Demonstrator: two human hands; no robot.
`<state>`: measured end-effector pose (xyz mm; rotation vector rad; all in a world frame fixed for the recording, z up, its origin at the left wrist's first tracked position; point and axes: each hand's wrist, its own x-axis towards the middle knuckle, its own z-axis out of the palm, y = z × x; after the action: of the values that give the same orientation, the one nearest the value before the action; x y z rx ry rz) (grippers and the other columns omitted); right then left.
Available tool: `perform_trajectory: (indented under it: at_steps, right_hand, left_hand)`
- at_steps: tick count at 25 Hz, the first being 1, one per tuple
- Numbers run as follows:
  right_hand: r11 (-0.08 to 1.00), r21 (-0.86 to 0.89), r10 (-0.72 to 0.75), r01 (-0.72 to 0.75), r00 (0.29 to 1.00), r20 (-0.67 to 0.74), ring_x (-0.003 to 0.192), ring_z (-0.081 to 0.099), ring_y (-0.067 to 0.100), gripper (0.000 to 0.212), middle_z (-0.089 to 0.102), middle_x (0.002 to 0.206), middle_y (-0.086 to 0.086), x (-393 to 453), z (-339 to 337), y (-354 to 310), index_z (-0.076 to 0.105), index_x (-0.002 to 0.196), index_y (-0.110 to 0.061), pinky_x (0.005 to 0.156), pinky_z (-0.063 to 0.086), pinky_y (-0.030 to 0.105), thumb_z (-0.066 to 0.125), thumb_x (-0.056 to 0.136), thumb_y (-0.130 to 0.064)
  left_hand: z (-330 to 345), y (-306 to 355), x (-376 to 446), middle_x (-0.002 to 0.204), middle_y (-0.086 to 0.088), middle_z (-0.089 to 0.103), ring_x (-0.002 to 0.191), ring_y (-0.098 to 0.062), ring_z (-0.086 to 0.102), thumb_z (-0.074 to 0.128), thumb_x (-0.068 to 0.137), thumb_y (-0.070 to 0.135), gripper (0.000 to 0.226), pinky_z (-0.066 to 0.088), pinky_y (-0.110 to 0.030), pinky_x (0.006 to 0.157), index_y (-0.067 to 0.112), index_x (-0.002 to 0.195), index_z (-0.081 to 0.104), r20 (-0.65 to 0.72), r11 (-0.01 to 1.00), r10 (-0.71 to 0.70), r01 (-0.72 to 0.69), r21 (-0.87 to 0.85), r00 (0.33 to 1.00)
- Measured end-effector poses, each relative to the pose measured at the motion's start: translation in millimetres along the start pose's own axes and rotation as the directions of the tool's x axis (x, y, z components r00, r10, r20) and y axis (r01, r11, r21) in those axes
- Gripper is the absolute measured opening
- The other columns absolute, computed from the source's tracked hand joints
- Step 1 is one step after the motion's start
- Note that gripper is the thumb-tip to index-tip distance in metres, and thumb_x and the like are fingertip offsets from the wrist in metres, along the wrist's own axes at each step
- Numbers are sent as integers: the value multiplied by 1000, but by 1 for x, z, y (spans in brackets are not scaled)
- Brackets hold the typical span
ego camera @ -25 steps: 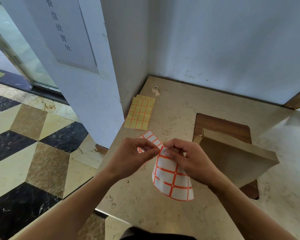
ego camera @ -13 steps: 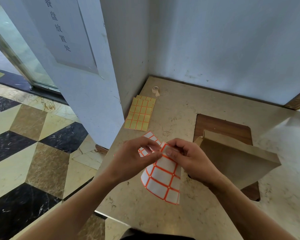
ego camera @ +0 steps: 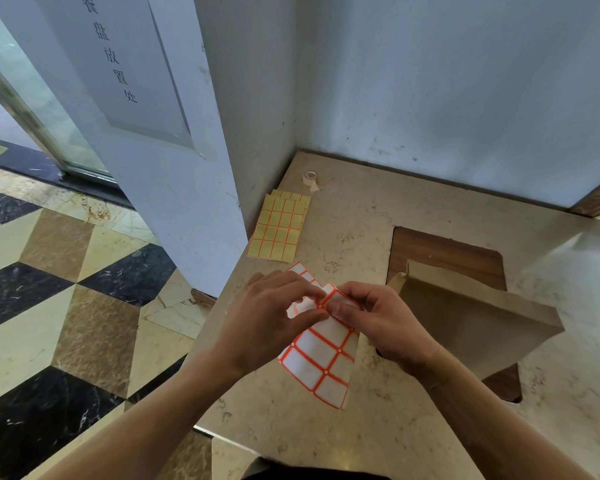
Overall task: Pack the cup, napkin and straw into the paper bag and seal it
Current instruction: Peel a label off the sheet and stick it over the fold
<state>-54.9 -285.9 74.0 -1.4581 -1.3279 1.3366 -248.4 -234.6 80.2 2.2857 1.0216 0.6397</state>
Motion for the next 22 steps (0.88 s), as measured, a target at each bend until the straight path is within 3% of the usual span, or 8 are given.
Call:
perform_trajectory:
  at_steps: [3, 8, 13, 17, 19, 22]
  right_hand:
    - [1000, -4, -25, 24, 1000, -16, 87, 71, 18, 13, 73, 89, -4, 0, -2, 2, 70, 94, -16, 80, 57, 34, 56, 93, -17]
    - [989, -116, -97, 89, 993, -62, 84, 68, 8, 12, 71, 85, -9, 1, -2, 4, 71, 90, -20, 73, 54, 23, 59, 92, -16]
    - [949, -281, -176, 144, 980, -91, 85, 62, 2, 10, 66, 87, -17, 1, -2, 7, 68, 88, -28, 70, 49, 16, 61, 90, -22]
    - [886, -424, -241, 185, 967, -82, 88, 60, 6, 10, 64, 91, -16, 3, -2, 10, 68, 96, -26, 77, 53, 27, 60, 91, -25]
    - [872, -454, -247, 184, 965, -83, 88, 60, 7, 12, 64, 91, -15, 4, -1, 12, 69, 98, -22, 77, 53, 29, 60, 91, -26]
    - [887, -431, -228, 169, 970, -90, 87, 61, 4, 9, 60, 90, -23, 4, -1, 15, 66, 96, -27, 74, 51, 21, 60, 90, -28]
  left_hand:
    - [1, 2, 3, 98, 9, 71, 85, -2, 60, 69, 84, 37, 24, 52, -41, 83, 25, 104, 72, -24, 1000, 6, -6, -9, 1000]
    - [2, 6, 6, 88, 12, 73, 79, 4, 61, 65, 82, 44, 26, 53, -35, 79, 25, 96, 75, -54, 998, -36, 33, -60, 998]
    - [5, -1, 6, 88, 18, 73, 84, 3, 66, 71, 83, 37, 16, 55, -29, 79, 27, 94, 76, -32, 984, -110, 104, -146, 993]
    - [6, -3, 9, 85, 25, 69, 87, 4, 65, 71, 84, 30, 9, 52, -28, 82, 28, 91, 76, 2, 962, -195, 192, -192, 981]
    - [7, -3, 9, 88, 19, 71, 85, -2, 66, 70, 86, 27, 8, 53, -30, 82, 25, 92, 76, 9, 971, -184, 183, -155, 983]
    - [10, 1, 8, 95, 7, 73, 87, -7, 65, 67, 88, 24, 9, 50, -31, 85, 20, 94, 73, 18, 983, -165, 166, -77, 986]
